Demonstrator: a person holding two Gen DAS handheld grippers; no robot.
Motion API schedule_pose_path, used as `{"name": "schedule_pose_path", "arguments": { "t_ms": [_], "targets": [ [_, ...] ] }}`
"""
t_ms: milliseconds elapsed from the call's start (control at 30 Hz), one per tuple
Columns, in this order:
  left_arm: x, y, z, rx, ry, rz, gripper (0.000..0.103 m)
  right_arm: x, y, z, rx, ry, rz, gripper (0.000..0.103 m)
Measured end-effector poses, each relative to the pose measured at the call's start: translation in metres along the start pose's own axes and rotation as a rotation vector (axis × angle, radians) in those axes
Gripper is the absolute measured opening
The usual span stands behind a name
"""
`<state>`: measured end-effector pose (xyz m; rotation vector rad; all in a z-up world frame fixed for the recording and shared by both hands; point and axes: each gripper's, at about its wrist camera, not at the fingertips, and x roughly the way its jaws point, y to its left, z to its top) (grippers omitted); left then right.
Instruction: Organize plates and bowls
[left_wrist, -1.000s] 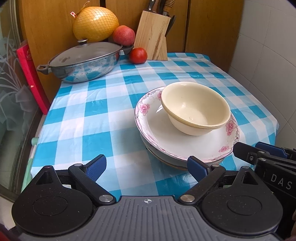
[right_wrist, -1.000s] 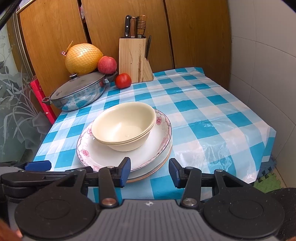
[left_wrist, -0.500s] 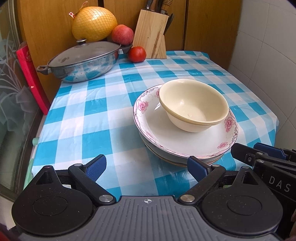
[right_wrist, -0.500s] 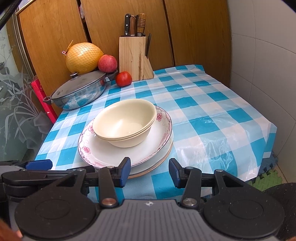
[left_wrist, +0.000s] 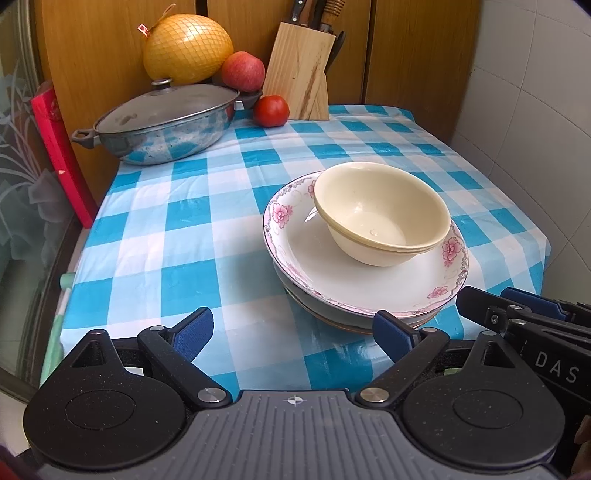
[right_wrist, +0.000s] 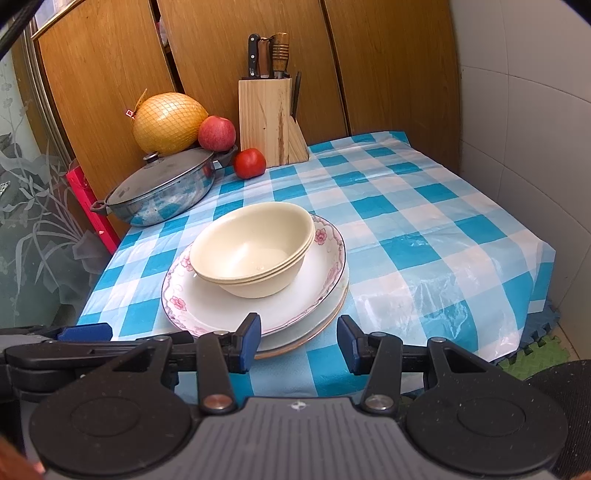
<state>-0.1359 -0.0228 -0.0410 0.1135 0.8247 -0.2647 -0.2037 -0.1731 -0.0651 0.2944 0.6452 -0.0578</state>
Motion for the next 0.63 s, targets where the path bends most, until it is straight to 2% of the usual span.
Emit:
{"name": "schedule_pose_path", "arguments": {
  "t_ms": [633],
  "targets": [
    [-0.0020, -0.0006, 0.0002, -0.006, -0.023, 0.018, 0.099, -0.0001, -0.0004, 0.0008, 0.012, -0.005, 0.012, 0.043]
  ]
}}
